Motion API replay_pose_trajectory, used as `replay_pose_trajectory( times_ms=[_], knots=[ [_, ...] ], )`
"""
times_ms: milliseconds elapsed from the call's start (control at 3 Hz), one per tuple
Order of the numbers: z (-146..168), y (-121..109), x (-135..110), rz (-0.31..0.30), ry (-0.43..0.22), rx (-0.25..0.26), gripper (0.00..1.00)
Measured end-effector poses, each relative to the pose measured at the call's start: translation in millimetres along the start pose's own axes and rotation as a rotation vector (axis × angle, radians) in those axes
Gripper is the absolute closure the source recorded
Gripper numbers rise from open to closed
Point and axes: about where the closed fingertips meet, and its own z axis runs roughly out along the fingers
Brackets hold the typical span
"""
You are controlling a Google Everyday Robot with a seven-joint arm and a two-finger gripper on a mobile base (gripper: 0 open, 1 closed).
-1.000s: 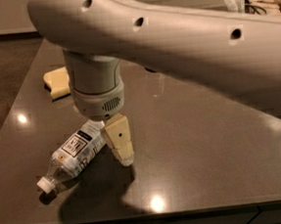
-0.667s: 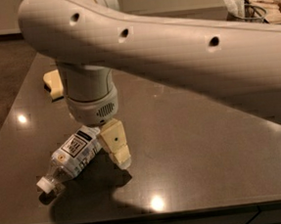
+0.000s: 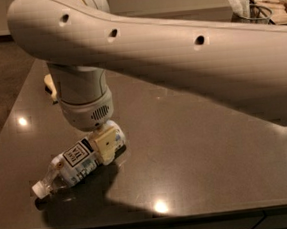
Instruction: Pick blue plastic bottle
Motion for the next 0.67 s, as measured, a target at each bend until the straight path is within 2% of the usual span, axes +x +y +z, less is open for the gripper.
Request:
replay_pose_trajectory(
  times_ms=[333,667],
  knots=[
    [-17,-3,1,0.033,-0.044,0.014,0.64],
    [-51,-6,16,0.104,-0.102,0.051,0.87]
  ],
)
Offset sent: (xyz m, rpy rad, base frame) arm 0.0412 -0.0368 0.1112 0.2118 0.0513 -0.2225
